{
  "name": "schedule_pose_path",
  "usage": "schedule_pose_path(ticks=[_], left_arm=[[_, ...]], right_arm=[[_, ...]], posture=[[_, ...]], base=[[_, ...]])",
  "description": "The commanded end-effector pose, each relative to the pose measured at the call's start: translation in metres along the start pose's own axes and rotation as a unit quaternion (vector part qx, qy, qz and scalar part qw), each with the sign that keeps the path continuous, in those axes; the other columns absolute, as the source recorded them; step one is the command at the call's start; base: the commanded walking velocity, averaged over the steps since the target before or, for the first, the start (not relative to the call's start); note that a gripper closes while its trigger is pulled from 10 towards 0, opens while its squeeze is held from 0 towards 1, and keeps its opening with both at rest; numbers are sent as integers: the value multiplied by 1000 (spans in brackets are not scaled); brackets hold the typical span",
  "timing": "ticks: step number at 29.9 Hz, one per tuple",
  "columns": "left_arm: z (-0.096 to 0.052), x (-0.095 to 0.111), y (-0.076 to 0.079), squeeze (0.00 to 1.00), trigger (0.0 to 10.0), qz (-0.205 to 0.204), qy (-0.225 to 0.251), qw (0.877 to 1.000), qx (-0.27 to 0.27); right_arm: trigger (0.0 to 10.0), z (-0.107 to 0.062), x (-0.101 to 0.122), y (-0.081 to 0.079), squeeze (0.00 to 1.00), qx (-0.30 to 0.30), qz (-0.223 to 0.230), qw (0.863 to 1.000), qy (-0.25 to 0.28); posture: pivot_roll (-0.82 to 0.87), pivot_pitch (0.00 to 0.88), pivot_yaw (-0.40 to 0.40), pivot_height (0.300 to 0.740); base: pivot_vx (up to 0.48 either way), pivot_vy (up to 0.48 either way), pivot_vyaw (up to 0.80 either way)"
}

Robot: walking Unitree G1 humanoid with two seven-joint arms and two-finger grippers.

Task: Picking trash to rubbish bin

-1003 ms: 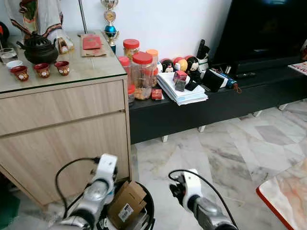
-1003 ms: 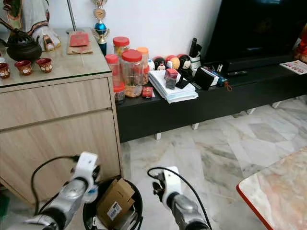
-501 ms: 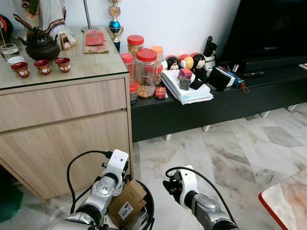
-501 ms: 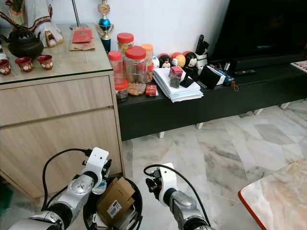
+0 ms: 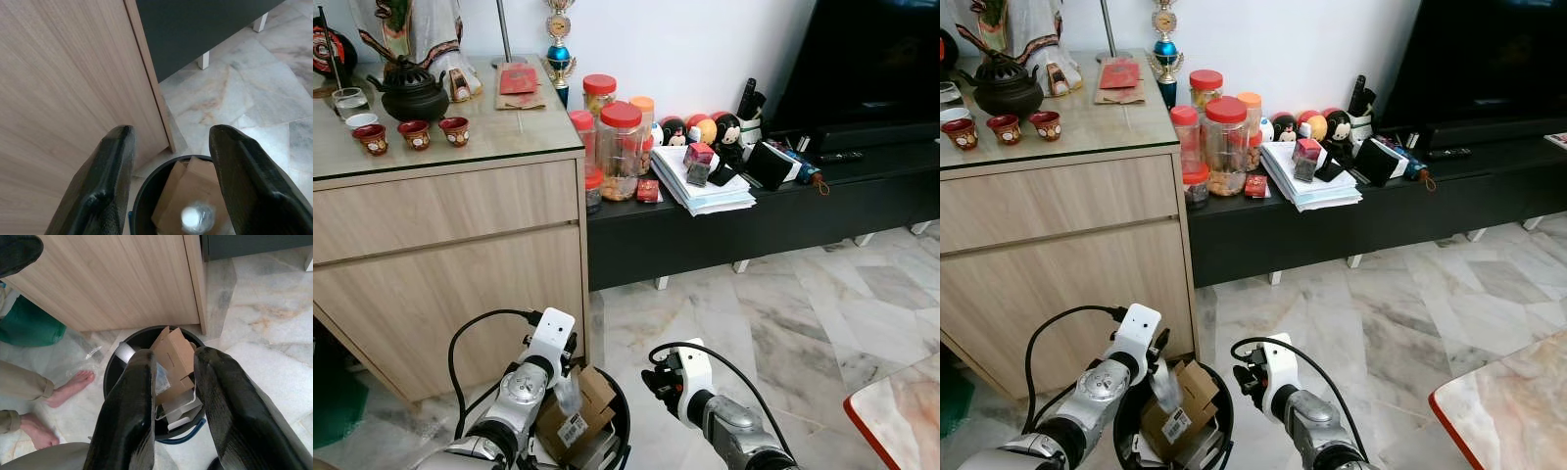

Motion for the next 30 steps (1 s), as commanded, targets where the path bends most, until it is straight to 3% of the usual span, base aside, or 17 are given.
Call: schedule_pose_path(ticks=[1,5,6,10,11,12,15,17,18,20,21,23,30], left_arm=[[1,4,0,1000,10000,13,8,1000,-7],[0,-1,-1,1000,10000,14,0,1000,-7],[-2,-6,-1,0,10000,10,-8,1000,-5],[-15,-40,-9,0,10000,-11,-59,998,15],[-24,-59,-14,0,10000,-28,-88,995,33],[-24,-59,-14,0,10000,-28,-88,995,33],[-45,-94,-19,0,10000,-42,-143,987,58],[-69,-130,-17,0,10000,-58,-203,975,71],[-69,-130,-17,0,10000,-58,-203,975,71],[-104,-171,-8,0,10000,-80,-283,953,79],[-104,-171,-8,0,10000,-80,-283,953,79],[-130,-195,0,0,10000,-99,-329,935,88],[-138,-201,2,0,10000,-111,-337,930,99]], right_arm=[[10000,-1,6,2,0,-1,1,1000,13],[10000,-1,4,3,0,-3,1,1000,11],[10000,-2,4,4,0,-6,1,1000,10],[10000,-6,-3,14,0,-37,8,999,6],[10000,-9,-8,23,0,-63,10,998,2],[10000,-9,-8,23,0,-63,10,998,2],[10000,-18,-21,41,0,-117,12,993,-10],[10000,-29,-37,57,0,-163,24,986,-26],[10000,-29,-37,57,0,-163,24,986,-26],[10000,-45,-61,73,0,-208,39,976,-52],[10000,-45,-61,73,0,-208,39,976,-52],[10000,-56,-79,80,0,-229,38,970,-71],[10000,-69,-92,91,0,-267,34,959,-88]], posture=[[-24,0,-88,740],[-24,0,-88,740],[-19,0,-89,740],[-19,0,-88,740],[-13,0,-85,740],[-13,0,-85,740],[-3,0,-87,740],[2,0,-88,740],[2,0,-88,740],[2,0,-85,740],[2,0,-85,740],[4,0,-85,740],[7,0,-84,740]], base=[[0,0,0],[0,0,0],[0,0,0],[0,0,0],[0,0,0],[0,0,0],[0,0,0],[0,0,0],[0,0,0],[0,0,0],[0,0,0],[0,0,0],[0,0,0]])
Point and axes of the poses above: a point about 5 cm out from each wrist's last joint towards the gripper, its own z axis pointing out of the wrist towards the gripper, its own x axis along the axis of the wrist's last joint, y = z × x, the point moved 5 cm from there along z, pointing out of the wrist towards the gripper, and after that the axes turned 11 degrees about z, right-handed, at the moved point
